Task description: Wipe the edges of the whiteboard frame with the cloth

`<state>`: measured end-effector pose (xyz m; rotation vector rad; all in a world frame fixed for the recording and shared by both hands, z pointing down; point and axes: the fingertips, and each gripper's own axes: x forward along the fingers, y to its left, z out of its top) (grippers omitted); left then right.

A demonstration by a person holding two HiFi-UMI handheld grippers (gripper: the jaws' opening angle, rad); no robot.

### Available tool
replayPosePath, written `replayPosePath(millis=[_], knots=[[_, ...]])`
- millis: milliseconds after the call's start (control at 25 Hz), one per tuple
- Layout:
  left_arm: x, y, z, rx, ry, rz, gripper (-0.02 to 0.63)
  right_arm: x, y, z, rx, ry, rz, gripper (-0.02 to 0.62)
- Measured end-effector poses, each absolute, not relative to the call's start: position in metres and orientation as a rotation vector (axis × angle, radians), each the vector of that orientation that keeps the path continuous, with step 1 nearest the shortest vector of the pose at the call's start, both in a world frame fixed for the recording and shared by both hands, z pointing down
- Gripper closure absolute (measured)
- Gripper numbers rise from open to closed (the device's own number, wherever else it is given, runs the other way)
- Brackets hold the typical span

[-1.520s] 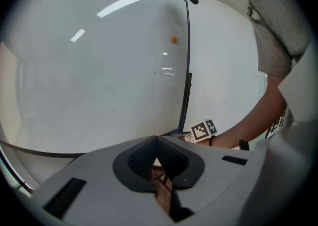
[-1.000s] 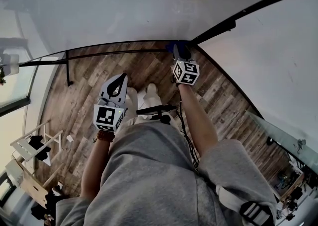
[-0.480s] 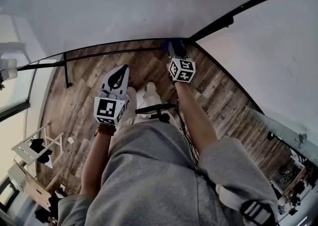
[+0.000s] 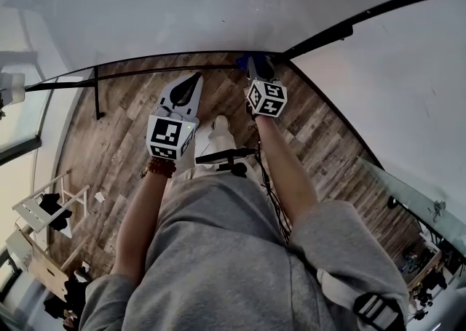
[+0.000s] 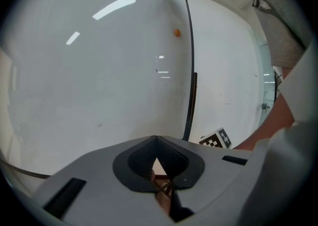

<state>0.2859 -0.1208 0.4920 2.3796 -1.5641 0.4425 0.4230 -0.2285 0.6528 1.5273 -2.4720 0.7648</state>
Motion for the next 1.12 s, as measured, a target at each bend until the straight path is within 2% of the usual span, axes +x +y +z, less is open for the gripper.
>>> replayPosePath(millis=[1120], knots=[[0.256,-0.129,0.491,2.388,-1.476,0.392,0.598,0.378,-0.219,0.645,1.607,-2.426,0.841,0.479]])
